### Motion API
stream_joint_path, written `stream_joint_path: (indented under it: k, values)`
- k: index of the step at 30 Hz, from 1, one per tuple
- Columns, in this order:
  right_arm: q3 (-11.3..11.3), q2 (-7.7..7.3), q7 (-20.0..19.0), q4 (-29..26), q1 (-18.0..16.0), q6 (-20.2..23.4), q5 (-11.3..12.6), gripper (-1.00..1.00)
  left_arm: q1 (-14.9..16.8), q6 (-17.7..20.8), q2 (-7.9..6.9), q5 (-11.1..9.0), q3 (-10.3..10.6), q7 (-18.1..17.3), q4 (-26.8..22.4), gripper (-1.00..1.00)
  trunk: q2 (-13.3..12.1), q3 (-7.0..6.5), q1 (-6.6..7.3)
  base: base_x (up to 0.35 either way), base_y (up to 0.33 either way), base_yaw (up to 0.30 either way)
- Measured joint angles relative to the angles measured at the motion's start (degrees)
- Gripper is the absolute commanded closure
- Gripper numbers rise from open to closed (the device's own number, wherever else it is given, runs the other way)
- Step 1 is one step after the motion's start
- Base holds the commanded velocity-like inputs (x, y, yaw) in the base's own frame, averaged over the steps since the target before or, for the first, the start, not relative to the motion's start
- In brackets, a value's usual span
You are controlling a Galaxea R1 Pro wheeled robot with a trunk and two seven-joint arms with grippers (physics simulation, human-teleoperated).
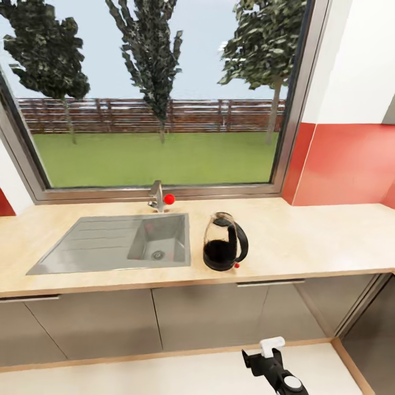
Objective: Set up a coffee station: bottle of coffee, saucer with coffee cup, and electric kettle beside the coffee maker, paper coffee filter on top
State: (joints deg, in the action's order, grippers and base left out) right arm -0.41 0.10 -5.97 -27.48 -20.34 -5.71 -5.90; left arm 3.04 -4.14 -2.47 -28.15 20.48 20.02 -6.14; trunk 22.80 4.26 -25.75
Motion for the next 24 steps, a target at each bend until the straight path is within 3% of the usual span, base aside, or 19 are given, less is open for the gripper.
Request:
stream_joint_path:
  k: [5,7,11,18,24]
  values:
    - [0.0,-0.01,-0.1,1.6,0.1,0.0,-0.1,-1.00,0.0,0.0,0.13,0.0,0.0,0.1,0.0,-1.00,0.0,0.00,-0.01,-0.094,-0.278,0.168]
    - [0.0,-0.01,-0.2,10.8,0.1,0.0,-0.2,-1.00,0.0,0.0,0.12,0.0,0.0,0.1,0.0,-1.00,0.0,0.01,-0.01,-0.152,-0.270,0.032]
    - [0.0,-0.26,0.2,10.8,0.1,0.1,-0.2,-1.00,0.0,0.0,0.13,-0.2,-0.1,0.3,0.0,-1.00,0.0,0.00,-0.02,-0.178,-0.260,0.004]
    - [0.2,-0.03,0.3,10.8,0.1,0.2,-0.3,-1.00,0.0,0.0,0.12,-2.4,-0.1,0.1,0.0,-1.00,0.0,0.00,-0.02,-0.179,-0.252,0.001]
    - [0.4,0.02,0.0,10.6,0.1,0.3,-0.3,-1.00,0.0,-0.1,0.11,-2.9,0.0,0.0,0.0,-1.00,0.0,0.00,0.00,-0.057,-0.073,0.000]
